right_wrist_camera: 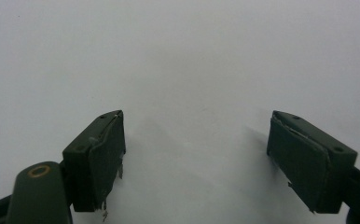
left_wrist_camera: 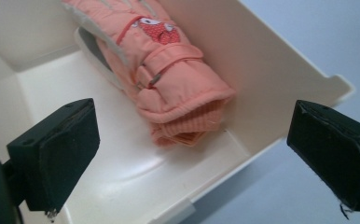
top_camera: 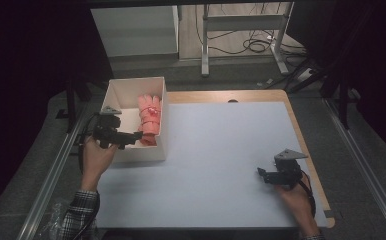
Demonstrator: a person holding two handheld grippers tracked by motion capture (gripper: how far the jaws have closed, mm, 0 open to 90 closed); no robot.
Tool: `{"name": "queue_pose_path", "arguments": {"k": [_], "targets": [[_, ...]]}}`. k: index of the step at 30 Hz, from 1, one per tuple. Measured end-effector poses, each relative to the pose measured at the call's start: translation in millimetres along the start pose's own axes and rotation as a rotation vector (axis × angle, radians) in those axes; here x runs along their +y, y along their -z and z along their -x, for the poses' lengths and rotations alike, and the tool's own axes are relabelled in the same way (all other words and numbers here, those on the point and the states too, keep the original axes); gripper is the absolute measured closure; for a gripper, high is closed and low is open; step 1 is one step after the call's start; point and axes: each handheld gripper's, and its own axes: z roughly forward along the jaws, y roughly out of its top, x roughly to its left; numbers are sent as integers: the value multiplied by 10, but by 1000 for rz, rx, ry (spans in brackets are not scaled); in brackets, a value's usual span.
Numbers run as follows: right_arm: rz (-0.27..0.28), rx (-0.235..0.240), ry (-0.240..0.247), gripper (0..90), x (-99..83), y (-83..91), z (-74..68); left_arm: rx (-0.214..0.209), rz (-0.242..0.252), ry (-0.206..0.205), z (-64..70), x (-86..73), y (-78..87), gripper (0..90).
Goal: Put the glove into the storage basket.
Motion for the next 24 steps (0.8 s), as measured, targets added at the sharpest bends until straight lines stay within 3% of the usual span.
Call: {"name": "queue_pose_path", "arguments": {"k": [24], "targets": [[-2, -2, 0, 193, 2, 2, 0, -90, 28, -126, 516, -75, 116, 27]]}}
